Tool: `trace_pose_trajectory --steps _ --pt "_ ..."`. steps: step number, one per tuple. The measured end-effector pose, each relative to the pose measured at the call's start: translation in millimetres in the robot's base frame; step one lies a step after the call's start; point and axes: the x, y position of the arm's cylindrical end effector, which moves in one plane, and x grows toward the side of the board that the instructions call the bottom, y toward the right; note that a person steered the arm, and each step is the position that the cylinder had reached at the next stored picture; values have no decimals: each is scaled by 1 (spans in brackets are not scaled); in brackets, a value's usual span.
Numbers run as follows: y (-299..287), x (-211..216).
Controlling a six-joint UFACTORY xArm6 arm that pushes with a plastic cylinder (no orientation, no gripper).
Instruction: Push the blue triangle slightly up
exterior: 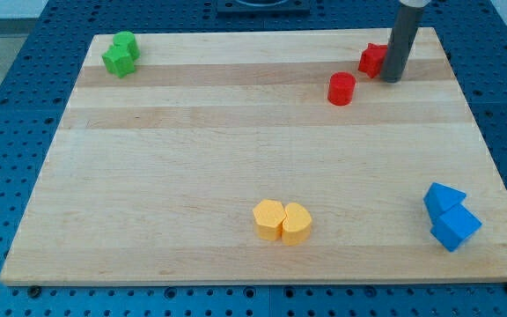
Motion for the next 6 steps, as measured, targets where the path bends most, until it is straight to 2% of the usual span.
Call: trace_pose_trajectory --steps 3,6 --pt "1 -28" --pt "2 -23"
